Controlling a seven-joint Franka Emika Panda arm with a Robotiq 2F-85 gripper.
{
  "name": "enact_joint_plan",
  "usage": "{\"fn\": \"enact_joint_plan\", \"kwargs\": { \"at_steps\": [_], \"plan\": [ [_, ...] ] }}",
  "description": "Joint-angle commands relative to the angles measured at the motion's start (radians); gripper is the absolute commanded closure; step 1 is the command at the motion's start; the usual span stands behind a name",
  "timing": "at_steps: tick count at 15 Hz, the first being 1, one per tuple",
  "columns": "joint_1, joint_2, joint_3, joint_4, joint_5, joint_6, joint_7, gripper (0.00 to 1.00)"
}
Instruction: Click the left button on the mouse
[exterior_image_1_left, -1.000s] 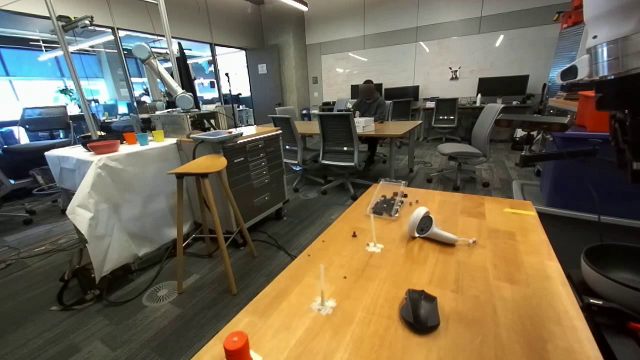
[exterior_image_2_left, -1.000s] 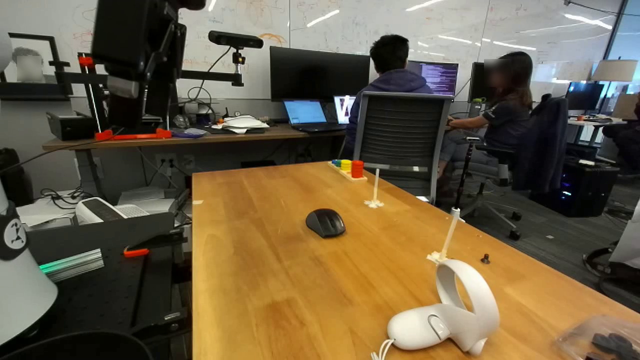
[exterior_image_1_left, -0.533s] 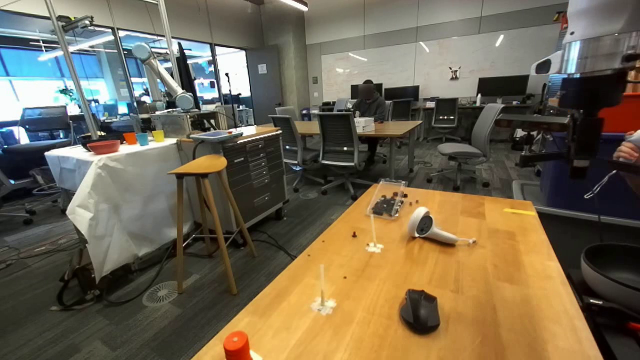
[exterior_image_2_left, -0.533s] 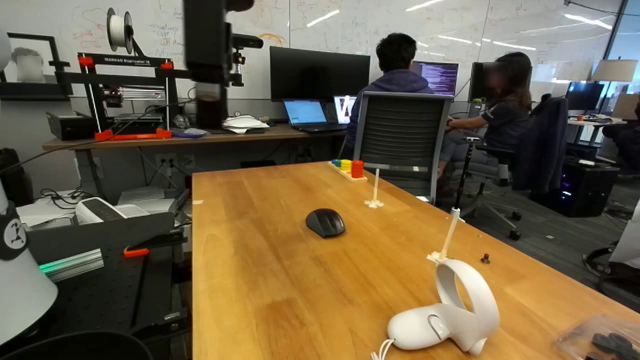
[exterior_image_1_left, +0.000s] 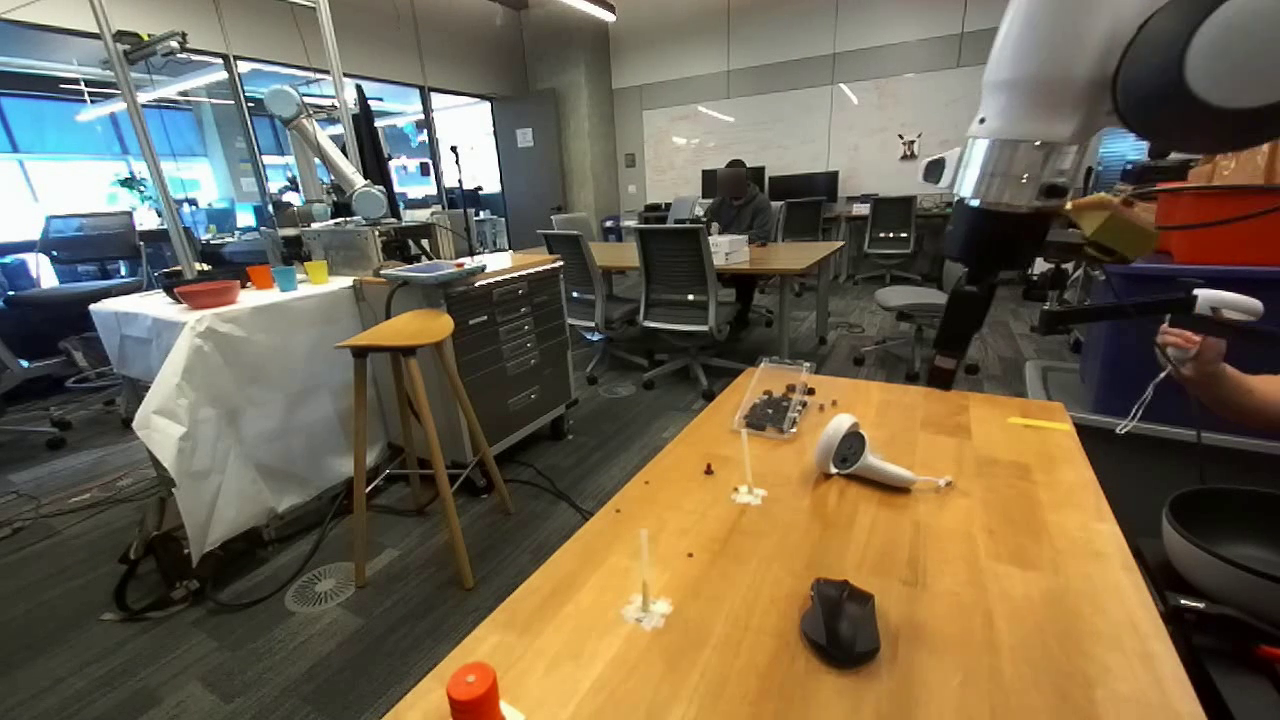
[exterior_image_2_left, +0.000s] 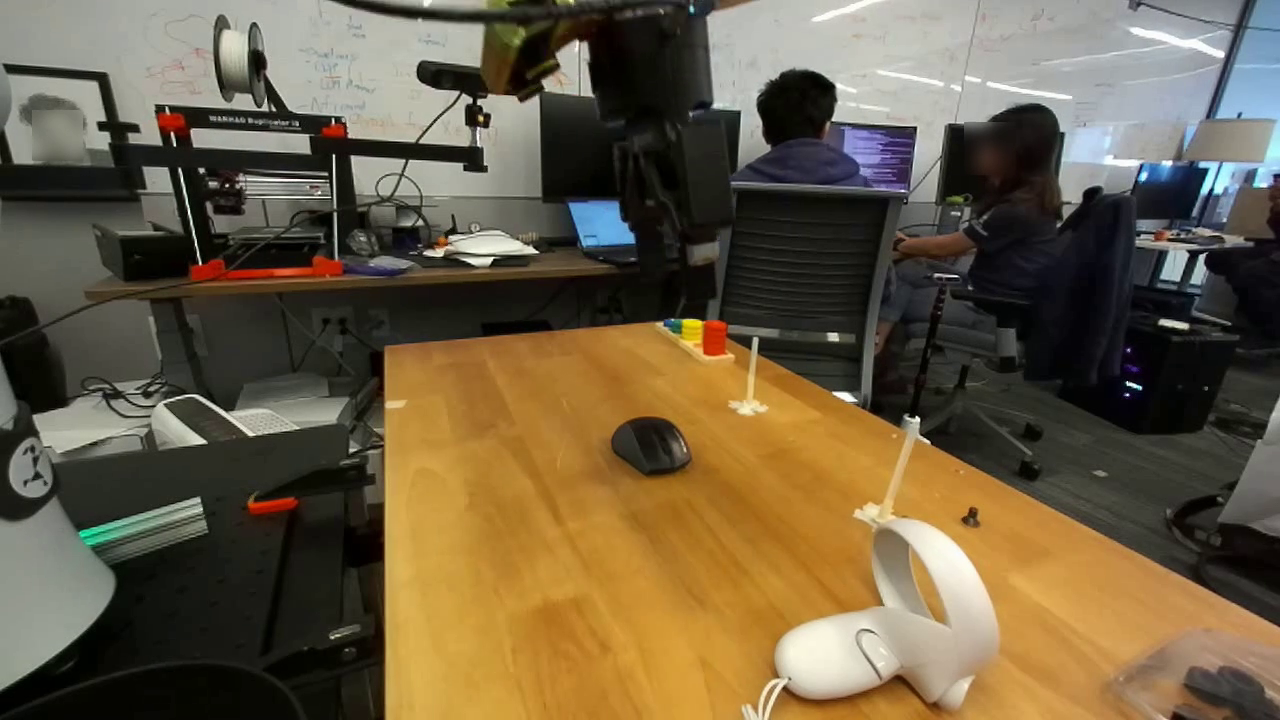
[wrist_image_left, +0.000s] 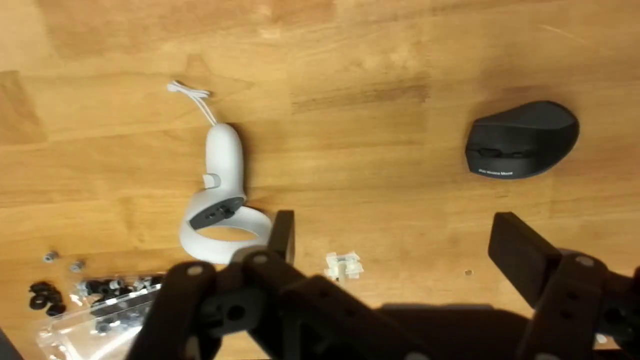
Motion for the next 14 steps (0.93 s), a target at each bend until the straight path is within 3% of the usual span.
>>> {"fn": "enact_joint_plan", "kwargs": {
  "at_steps": [1, 3, 4, 6, 12, 14],
  "plan": [
    [0.032, 0.235, 0.029, 0.158, 0.042, 0.060, 0.044, 0.00],
    [0.050, 0.321, 0.039, 0.214, 0.056, 0.070, 0.047, 0.00],
    [0.058, 0.358, 0.044, 0.238, 0.049, 0.077, 0.049, 0.25],
    [0.077, 0.421, 0.051, 0.282, 0.061, 0.084, 0.041, 0.32],
    [0.115, 0.538, 0.080, 0.367, 0.111, 0.079, 0.027, 0.81],
    [0.120, 0.564, 0.090, 0.383, 0.130, 0.075, 0.018, 0.88]
  ]
}}
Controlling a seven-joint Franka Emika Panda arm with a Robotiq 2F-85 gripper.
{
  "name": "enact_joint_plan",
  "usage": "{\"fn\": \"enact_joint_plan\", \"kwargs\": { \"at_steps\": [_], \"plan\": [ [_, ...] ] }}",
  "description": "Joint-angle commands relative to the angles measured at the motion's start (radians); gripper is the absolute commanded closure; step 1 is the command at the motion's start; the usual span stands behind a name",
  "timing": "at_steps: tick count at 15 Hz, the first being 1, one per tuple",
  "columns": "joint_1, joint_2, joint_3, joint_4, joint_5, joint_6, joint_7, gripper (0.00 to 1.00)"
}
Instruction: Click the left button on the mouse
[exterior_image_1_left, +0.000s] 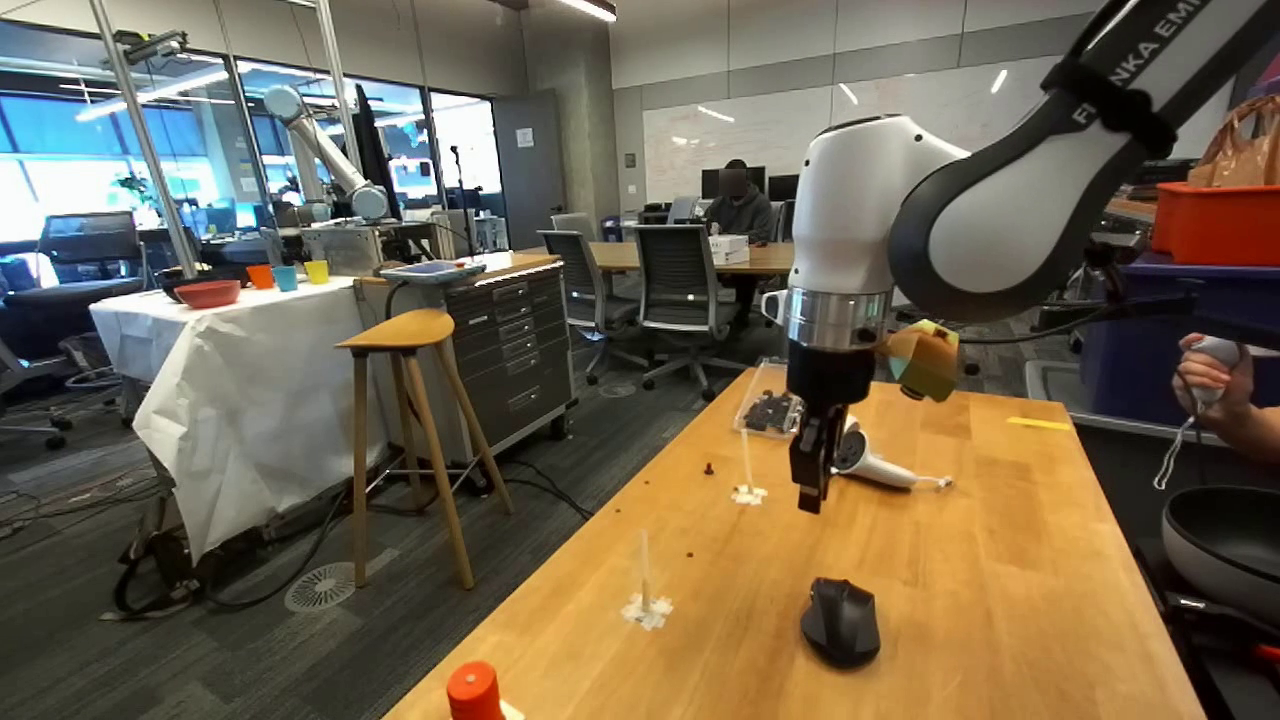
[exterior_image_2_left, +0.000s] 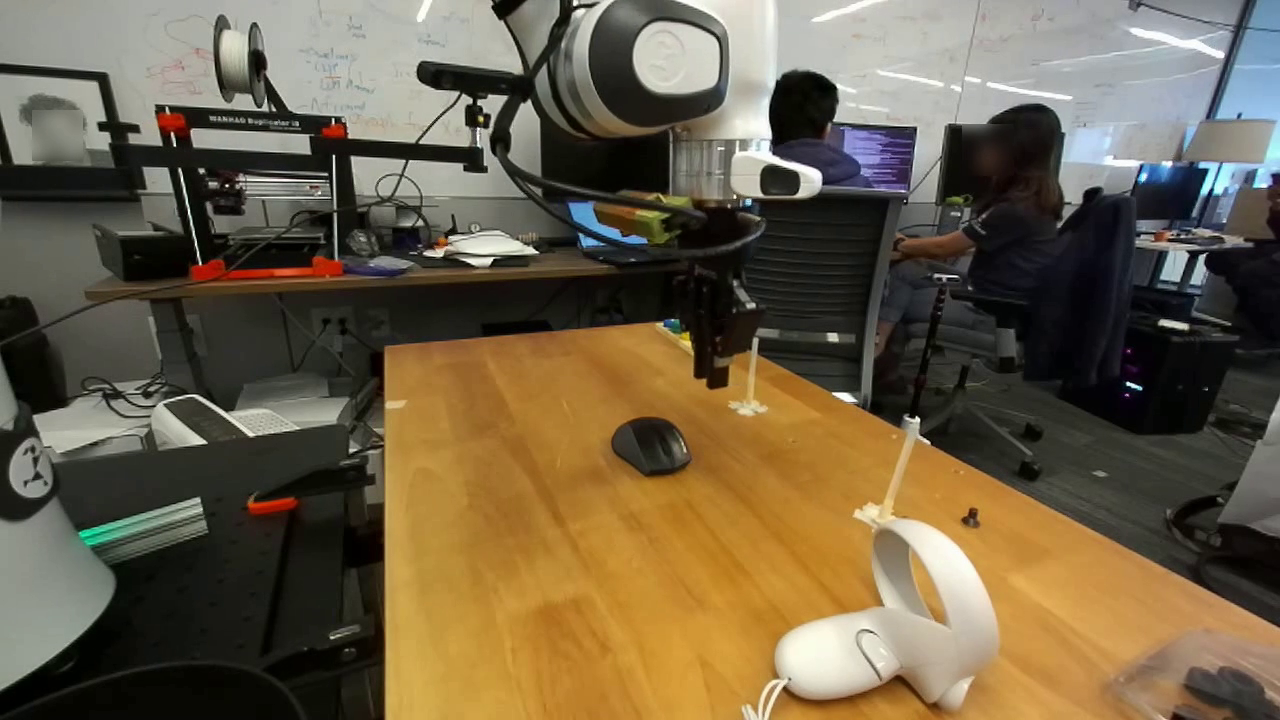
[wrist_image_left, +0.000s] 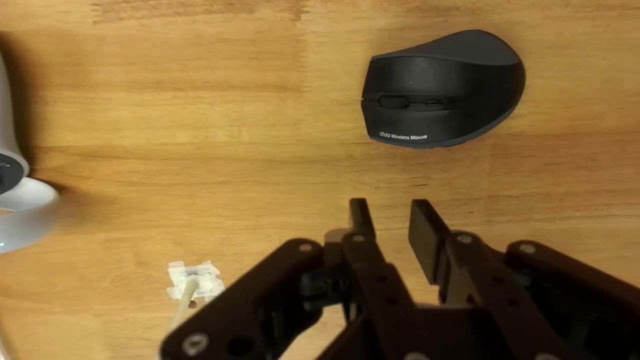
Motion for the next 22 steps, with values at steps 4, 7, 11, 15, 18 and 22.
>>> {"fn": "enact_joint_plan", "kwargs": {
  "at_steps": [4, 7, 11, 15, 18, 22],
  "plan": [
    [0.012, 0.098, 0.025, 0.072, 0.066, -0.011, -0.021, 0.87],
    [0.014, 0.127, 0.029, 0.077, 0.064, -0.014, -0.020, 0.86],
    [0.017, 0.156, 0.028, 0.079, 0.060, -0.016, -0.017, 0.86],
    [0.016, 0.171, 0.029, 0.081, 0.063, -0.021, -0.019, 0.86],
    [0.012, 0.174, 0.031, 0.082, 0.069, -0.024, -0.022, 0.88],
    [0.010, 0.166, 0.032, 0.080, 0.077, -0.025, -0.025, 0.87]
  ]
}}
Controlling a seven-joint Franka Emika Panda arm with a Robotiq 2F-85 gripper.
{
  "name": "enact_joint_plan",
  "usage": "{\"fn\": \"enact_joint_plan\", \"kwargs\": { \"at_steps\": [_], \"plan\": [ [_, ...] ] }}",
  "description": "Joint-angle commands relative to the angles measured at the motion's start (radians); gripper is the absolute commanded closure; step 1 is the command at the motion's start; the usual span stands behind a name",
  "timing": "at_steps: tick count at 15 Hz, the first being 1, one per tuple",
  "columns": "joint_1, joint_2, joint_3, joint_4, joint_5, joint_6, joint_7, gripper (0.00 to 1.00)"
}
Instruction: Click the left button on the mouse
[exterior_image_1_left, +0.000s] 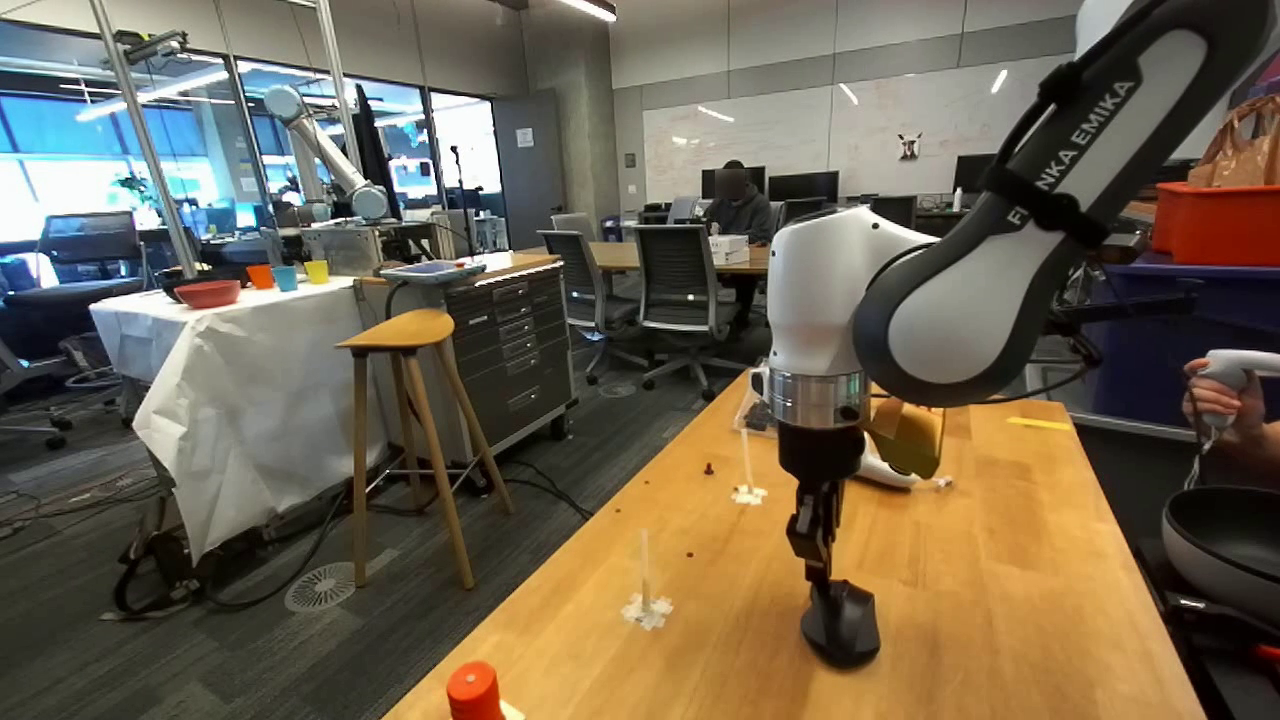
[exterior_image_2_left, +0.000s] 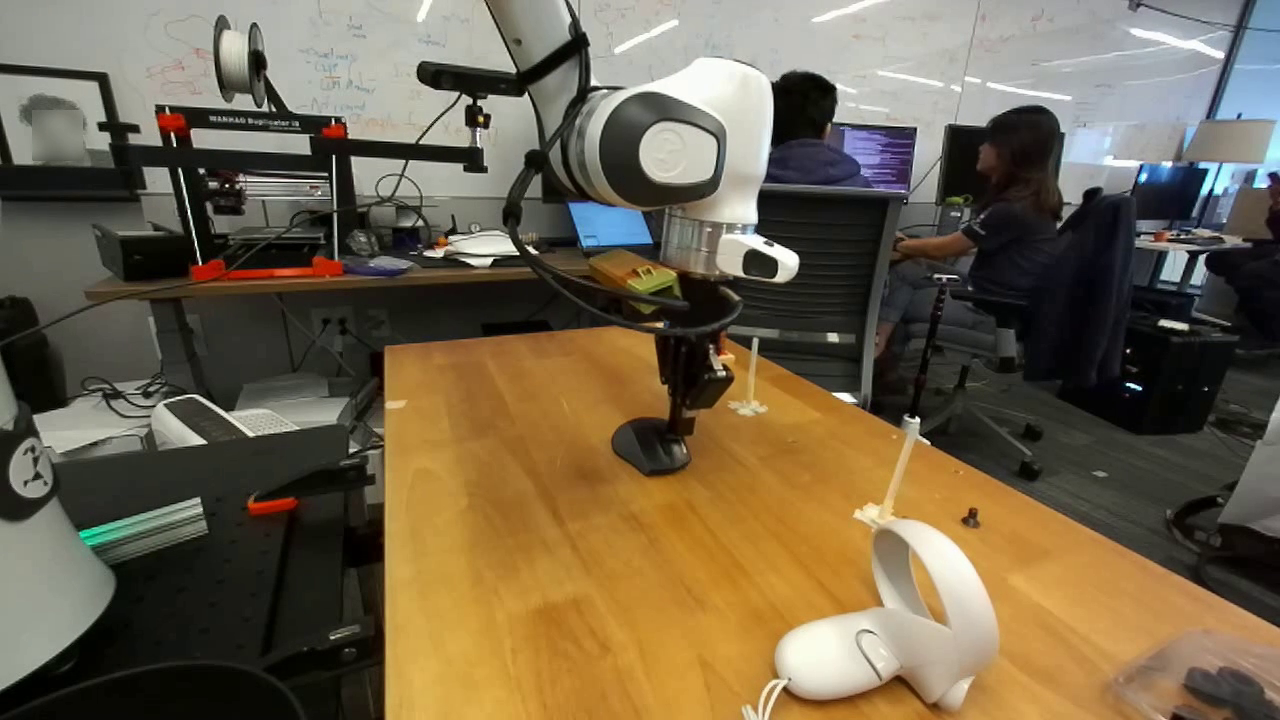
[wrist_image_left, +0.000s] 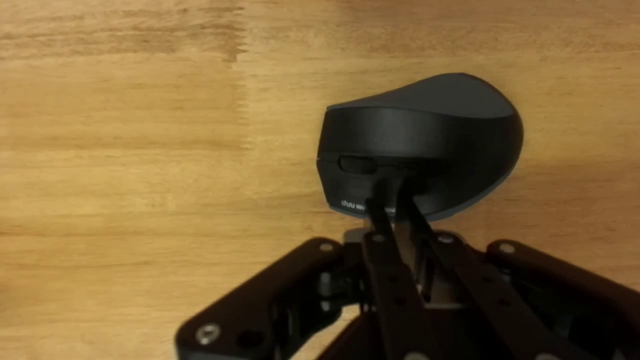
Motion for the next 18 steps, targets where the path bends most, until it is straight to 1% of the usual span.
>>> {"fn": "enact_joint_plan", "kwargs": {
  "at_steps": [1, 4, 6, 7, 10, 12, 13, 18],
  "plan": [
    [-0.002, -0.001, 0.006, 0.024, 0.036, -0.024, -0.026, 0.85],
    [-0.003, -0.021, 0.002, 0.025, 0.034, -0.030, -0.027, 0.88],
    [-0.002, -0.039, -0.003, 0.028, 0.028, -0.036, -0.026, 0.88],
    [-0.004, -0.047, -0.003, 0.031, 0.029, -0.042, -0.029, 0.86],
    [-0.012, -0.078, -0.004, 0.037, 0.035, -0.069, -0.038, 0.87],
    [-0.015, -0.097, -0.006, 0.046, 0.033, -0.107, -0.041, 0.87],
    [-0.018, -0.106, -0.006, 0.052, 0.037, -0.132, -0.045, 0.85],
    [-0.016, -0.166, -0.021, 0.081, 0.015, -0.237, -0.046, 0.86]
  ]
}}
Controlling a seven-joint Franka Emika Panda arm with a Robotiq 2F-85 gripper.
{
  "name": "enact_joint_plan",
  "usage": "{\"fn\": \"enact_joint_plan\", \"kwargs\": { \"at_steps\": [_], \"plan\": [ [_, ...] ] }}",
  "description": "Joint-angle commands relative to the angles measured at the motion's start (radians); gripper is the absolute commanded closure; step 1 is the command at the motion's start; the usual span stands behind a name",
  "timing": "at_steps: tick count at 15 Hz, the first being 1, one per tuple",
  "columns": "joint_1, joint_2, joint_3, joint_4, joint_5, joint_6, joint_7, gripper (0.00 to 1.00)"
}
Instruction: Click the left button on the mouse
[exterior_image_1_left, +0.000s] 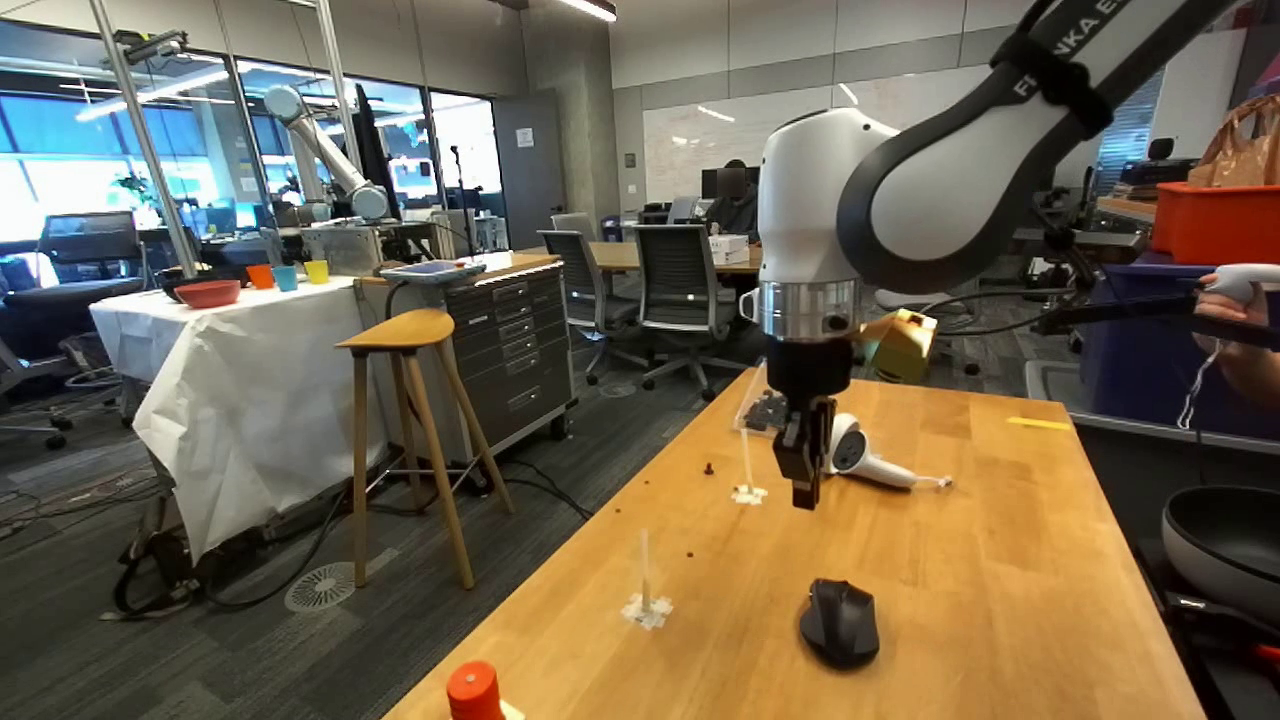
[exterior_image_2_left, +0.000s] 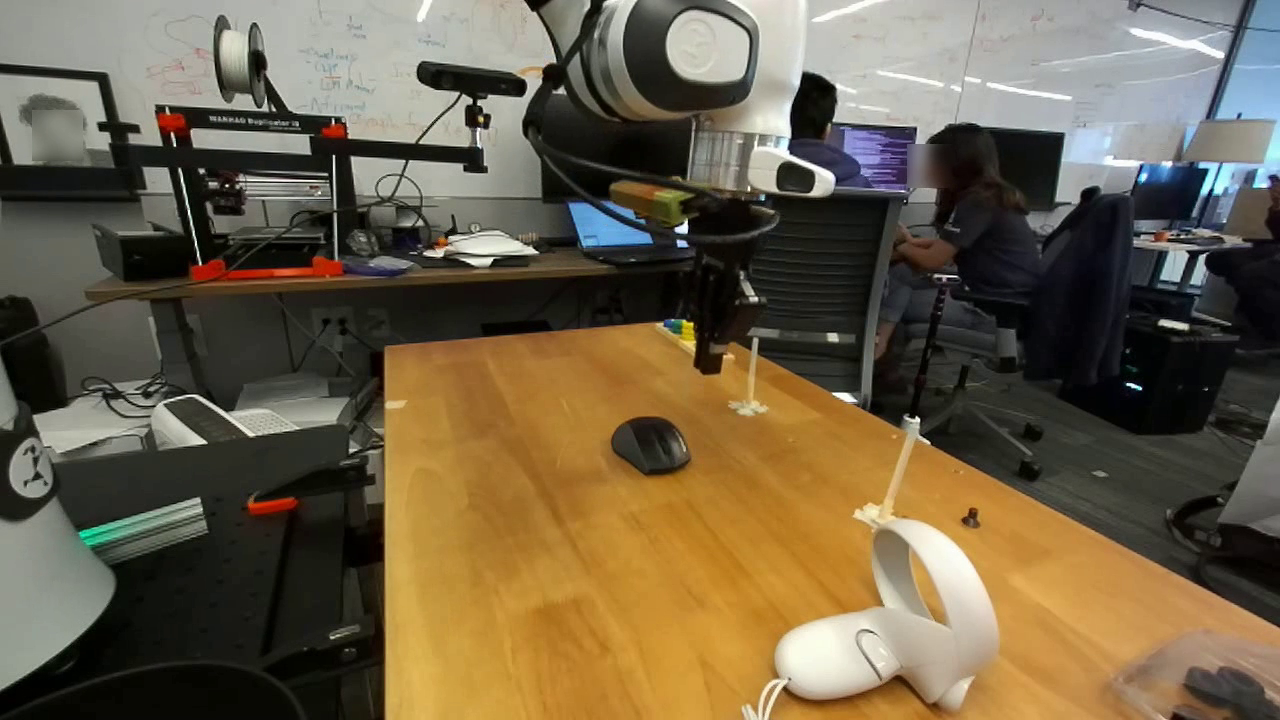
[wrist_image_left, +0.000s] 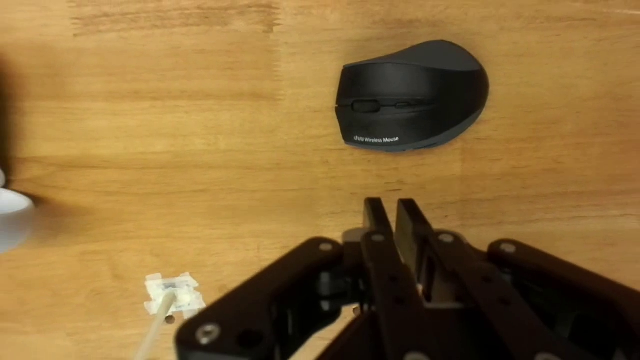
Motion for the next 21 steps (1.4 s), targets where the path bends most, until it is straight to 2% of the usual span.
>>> {"fn": "enact_joint_plan", "kwargs": {
  "at_steps": [1, 2, 3, 4, 12, 19, 20, 21],
  "plan": [
    [-0.003, -0.059, -0.009, 0.027, 0.007, -0.092, -0.030, 0.86],
    [-0.003, -0.071, -0.011, 0.032, 0.006, -0.109, -0.032, 0.83],
    [-0.005, -0.083, -0.011, 0.040, 0.014, -0.131, -0.037, 0.60],
    [-0.006, -0.094, -0.011, 0.047, 0.019, -0.154, -0.042, 0.60],
    [-0.008, -0.182, -0.014, 0.100, 0.019, -0.317, -0.077, 0.01],
    [-0.011, -0.223, -0.025, 0.124, 0.010, -0.433, -0.111, 0.00],
    [-0.005, -0.206, -0.022, 0.105, 0.000, -0.386, -0.082, 0.00],
    [-0.005, -0.210, -0.022, 0.106, 0.000, -0.394, -0.086, 0.00]
  ]
}}
